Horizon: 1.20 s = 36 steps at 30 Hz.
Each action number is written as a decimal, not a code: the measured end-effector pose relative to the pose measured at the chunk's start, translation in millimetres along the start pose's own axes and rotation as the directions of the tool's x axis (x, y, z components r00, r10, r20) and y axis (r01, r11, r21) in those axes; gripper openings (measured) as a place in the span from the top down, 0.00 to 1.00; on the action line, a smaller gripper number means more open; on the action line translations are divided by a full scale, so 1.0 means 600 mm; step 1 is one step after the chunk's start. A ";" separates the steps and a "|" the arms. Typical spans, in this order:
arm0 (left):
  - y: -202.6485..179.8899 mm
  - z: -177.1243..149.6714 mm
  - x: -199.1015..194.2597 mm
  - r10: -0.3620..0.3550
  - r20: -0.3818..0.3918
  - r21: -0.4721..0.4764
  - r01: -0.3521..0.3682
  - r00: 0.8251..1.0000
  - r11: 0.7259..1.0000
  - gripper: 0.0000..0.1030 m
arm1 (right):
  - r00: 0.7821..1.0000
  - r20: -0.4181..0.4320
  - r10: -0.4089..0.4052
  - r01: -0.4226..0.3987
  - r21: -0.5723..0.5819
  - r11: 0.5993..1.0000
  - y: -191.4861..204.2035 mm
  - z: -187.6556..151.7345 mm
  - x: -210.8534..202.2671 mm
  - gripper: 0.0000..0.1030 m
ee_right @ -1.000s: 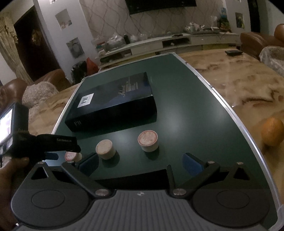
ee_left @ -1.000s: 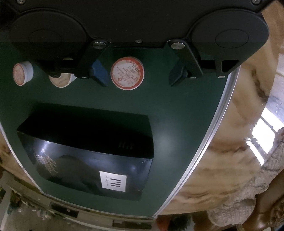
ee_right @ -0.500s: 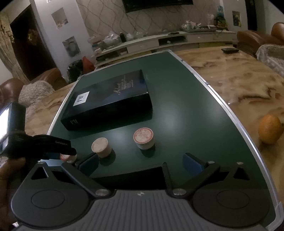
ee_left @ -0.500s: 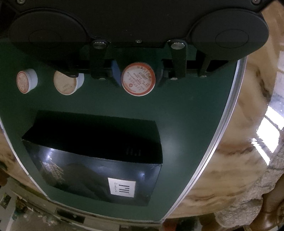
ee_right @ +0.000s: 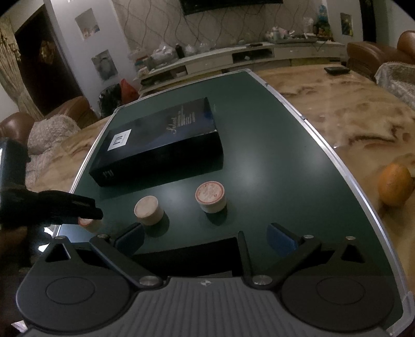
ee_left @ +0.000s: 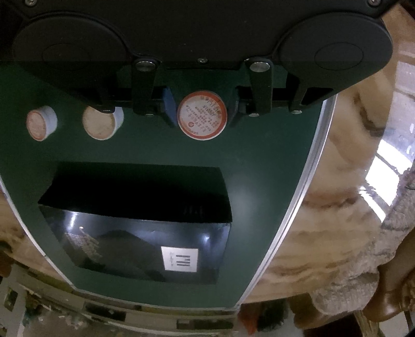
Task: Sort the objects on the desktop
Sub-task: 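Carry the red-topped puck into the black tray and open the left gripper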
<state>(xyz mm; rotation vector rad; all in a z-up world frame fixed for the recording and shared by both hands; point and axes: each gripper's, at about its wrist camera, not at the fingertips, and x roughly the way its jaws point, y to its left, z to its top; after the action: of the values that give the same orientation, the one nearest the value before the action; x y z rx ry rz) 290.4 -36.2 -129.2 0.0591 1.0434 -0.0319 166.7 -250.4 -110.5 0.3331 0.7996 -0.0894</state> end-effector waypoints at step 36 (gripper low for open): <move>0.020 -0.205 -0.115 -0.038 -0.096 0.023 0.040 0.995 0.999 0.61 | 0.998 -0.027 -0.060 0.061 0.023 0.998 -0.004 -0.039 -0.083 0.00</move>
<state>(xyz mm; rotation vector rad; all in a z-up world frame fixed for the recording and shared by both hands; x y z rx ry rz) 150.1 -16.5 -131.0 0.0638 1.1403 -0.0782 115.4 -247.3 -90.9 0.3330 0.8353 -0.1517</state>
